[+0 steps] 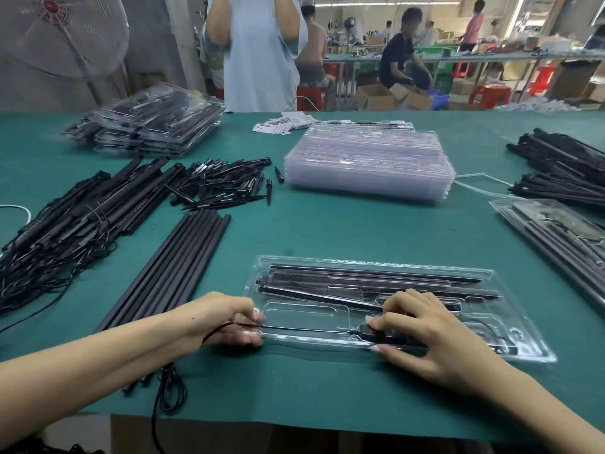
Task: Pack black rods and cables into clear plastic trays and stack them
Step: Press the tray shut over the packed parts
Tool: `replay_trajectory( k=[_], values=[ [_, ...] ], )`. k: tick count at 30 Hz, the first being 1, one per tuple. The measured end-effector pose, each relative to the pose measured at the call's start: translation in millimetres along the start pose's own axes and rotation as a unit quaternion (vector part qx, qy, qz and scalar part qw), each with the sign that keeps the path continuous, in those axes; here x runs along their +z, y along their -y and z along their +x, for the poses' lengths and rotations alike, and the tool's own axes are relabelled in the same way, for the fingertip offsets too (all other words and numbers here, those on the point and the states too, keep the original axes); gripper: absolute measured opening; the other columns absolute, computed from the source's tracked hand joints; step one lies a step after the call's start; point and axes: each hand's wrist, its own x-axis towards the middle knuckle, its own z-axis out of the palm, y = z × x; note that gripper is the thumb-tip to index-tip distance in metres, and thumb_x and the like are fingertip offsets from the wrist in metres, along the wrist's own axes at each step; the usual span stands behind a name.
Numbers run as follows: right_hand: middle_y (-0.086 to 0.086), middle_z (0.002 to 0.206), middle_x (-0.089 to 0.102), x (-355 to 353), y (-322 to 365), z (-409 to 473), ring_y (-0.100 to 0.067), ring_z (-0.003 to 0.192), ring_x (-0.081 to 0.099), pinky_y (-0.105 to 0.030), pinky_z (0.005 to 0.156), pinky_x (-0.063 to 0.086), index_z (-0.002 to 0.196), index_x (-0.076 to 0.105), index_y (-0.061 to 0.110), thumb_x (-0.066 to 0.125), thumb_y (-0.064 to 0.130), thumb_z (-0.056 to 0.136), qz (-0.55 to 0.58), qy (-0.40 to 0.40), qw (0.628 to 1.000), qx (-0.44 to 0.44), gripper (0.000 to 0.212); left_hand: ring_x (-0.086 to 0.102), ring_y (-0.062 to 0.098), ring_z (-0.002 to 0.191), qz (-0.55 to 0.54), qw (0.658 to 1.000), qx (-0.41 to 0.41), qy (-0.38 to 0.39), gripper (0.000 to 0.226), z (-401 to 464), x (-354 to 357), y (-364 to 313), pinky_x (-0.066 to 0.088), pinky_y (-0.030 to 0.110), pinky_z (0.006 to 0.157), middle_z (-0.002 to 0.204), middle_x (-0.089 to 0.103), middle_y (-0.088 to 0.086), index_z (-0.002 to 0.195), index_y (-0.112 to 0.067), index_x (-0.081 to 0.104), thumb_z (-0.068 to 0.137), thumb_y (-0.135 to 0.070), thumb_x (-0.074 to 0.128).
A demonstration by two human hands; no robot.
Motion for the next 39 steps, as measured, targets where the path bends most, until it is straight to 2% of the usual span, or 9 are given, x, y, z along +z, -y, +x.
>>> replay_trajectory(
  k=[5, 10, 13, 20, 26, 29, 31, 36, 39],
  values=[
    [0.008, 0.09, 0.053, 0.3, 0.0, -0.2, -0.005, 0.084, 0.042, -0.022, 0.076, 0.032, 0.1, 0.068, 0.026, 0.052, 0.049, 0.088, 0.006, 0.0, 1.0, 0.003, 0.031, 0.065, 0.023, 0.047, 0.006, 1.0, 0.02, -0.018, 0.015, 1.6, 1.8, 1.0, 0.046, 0.018, 0.039, 0.078, 0.066, 0.014, 0.085, 0.001, 0.066, 0.087, 0.003, 0.05],
    [0.008, 0.089, 0.052, 2.2, -2.2, -0.6, -0.005, 0.084, 0.042, -0.027, 0.077, 0.034, 0.099, 0.068, 0.025, 0.052, 0.05, 0.088, 0.012, -0.001, 1.0, 0.004, 0.032, 0.062, 0.021, 0.043, 0.018, 0.999, 0.024, -0.023, 0.015, 2.7, 4.8, 0.4, 0.044, 0.017, 0.037, 0.055, 0.064, 0.007, 0.077, -0.002, 0.062, 0.085, 0.003, 0.05],
    [0.008, 0.089, 0.052, 2.3, -3.0, 0.6, -0.004, 0.084, 0.042, -0.027, 0.077, 0.034, 0.099, 0.068, 0.025, 0.053, 0.05, 0.088, 0.01, -0.001, 1.0, 0.0, 0.031, 0.059, 0.019, 0.038, 0.022, 1.0, 0.01, -0.019, 0.017, 2.7, 6.8, -2.3, 0.044, 0.016, 0.036, 0.059, 0.06, 0.011, 0.073, -0.003, 0.059, 0.085, 0.003, 0.048],
    [0.01, 0.09, 0.052, 1.5, -2.5, 0.5, -0.004, 0.083, 0.043, -0.026, 0.077, 0.034, 0.102, 0.067, 0.028, 0.048, 0.055, 0.089, 0.011, -0.003, 1.0, -0.001, 0.035, 0.068, 0.024, 0.052, 0.008, 1.0, -0.022, 0.003, 0.013, 1.8, -2.2, -4.6, 0.05, 0.018, 0.039, 0.064, 0.07, 0.01, 0.081, -0.004, 0.064, 0.085, 0.001, 0.052],
    [0.012, 0.095, 0.053, -5.7, -3.4, 0.5, -0.003, 0.088, 0.047, -0.028, 0.082, 0.038, 0.108, 0.064, 0.03, 0.05, 0.057, 0.089, 0.019, 0.028, 0.999, -0.002, 0.036, 0.071, 0.031, 0.064, -0.011, 0.998, -0.049, 0.043, 0.015, -2.9, -9.6, -9.9, 0.057, 0.024, 0.049, 0.083, 0.073, 0.016, 0.095, 0.006, 0.063, 0.086, 0.001, 0.051],
    [0.011, 0.099, 0.054, -9.9, -3.9, -1.2, -0.008, 0.091, 0.052, -0.024, 0.084, 0.04, 0.117, 0.061, 0.031, 0.054, 0.058, 0.086, 0.015, 0.034, 0.999, 0.002, 0.042, 0.071, 0.035, 0.069, -0.045, 0.996, -0.056, 0.056, 0.014, -4.5, -15.1, -12.2, 0.058, 0.029, 0.056, 0.089, 0.073, 0.016, 0.092, 0.008, 0.062, 0.088, -0.001, 0.052],
    [0.009, 0.103, 0.055, -9.1, -3.8, -3.7, -0.01, 0.093, 0.053, -0.024, 0.085, 0.04, 0.121, 0.06, 0.026, 0.055, 0.062, 0.083, -0.022, 0.028, 0.999, -0.003, 0.052, 0.072, 0.033, 0.069, -0.047, 0.996, -0.05, 0.057, 0.015, -5.1, -13.9, -11.6, 0.059, 0.028, 0.056, 0.087, 0.073, 0.015, 0.092, 0.006, 0.063, 0.087, -0.008, 0.061],
    [0.004, 0.113, 0.057, -7.9, -4.4, -13.7, -0.013, 0.102, 0.051, -0.031, 0.09, 0.038, 0.124, 0.06, 0.024, 0.053, 0.068, 0.081, -0.092, -0.011, 0.996, 0.017, 0.062, 0.072, 0.022, 0.067, 0.034, 0.998, -0.011, 0.061, 0.042, -3.8, -7.2, -8.0, 0.056, 0.02, 0.052, 0.093, 0.073, 0.01, 0.101, 0.001, 0.067, 0.074, -0.03, 0.073],
    [0.005, 0.12, 0.053, -12.3, -5.5, -18.1, -0.011, 0.107, 0.047, -0.031, 0.092, 0.036, 0.133, 0.05, 0.028, 0.051, 0.066, 0.082, -0.08, -0.025, 0.996, 0.037, 0.064, 0.07, 0.021, 0.064, 0.049, 0.996, 0.015, 0.069, 0.035, -1.7, -6.9, -4.4, 0.052, 0.018, 0.047, 0.085, 0.072, 0.009, 0.097, 0.001, 0.064, 0.08, -0.03, 0.07]
  ],
)
